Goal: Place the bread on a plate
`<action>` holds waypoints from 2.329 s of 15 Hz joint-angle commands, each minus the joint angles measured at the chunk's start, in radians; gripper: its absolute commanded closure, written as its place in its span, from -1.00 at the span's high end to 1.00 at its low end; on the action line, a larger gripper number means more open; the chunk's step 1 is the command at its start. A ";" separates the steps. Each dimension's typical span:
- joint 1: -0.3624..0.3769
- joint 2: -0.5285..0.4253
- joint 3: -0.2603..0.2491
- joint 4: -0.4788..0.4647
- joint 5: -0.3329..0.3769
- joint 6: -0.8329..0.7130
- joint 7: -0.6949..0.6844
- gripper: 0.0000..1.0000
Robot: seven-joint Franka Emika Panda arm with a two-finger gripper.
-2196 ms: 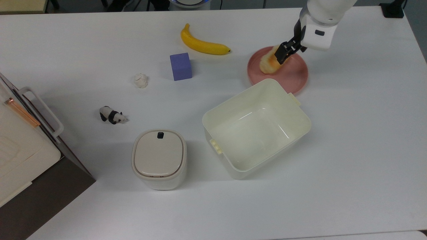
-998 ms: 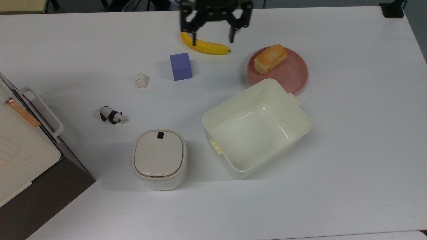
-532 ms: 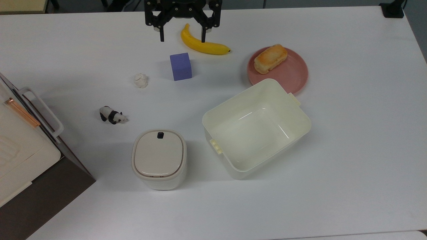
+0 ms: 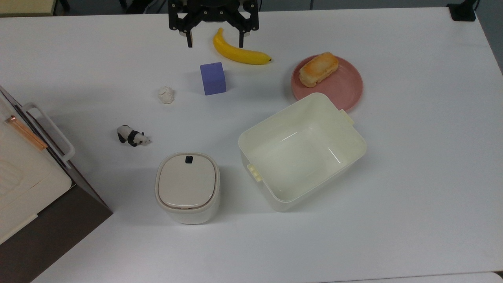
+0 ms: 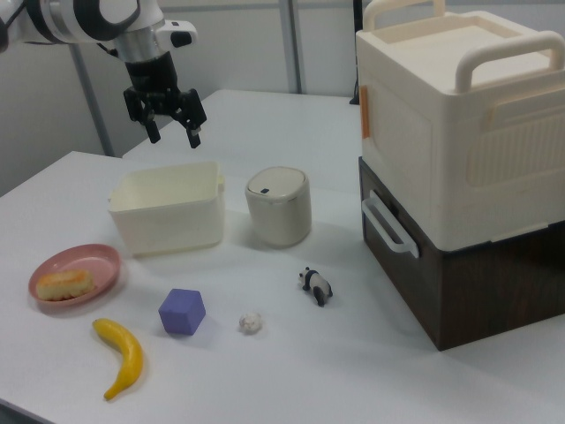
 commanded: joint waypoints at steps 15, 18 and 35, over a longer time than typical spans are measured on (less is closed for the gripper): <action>-0.049 -0.025 -0.002 -0.026 0.096 -0.031 0.002 1.00; -0.078 -0.025 0.002 -0.024 0.098 -0.033 -0.001 1.00; -0.066 -0.022 -0.005 -0.036 0.153 -0.005 0.135 1.00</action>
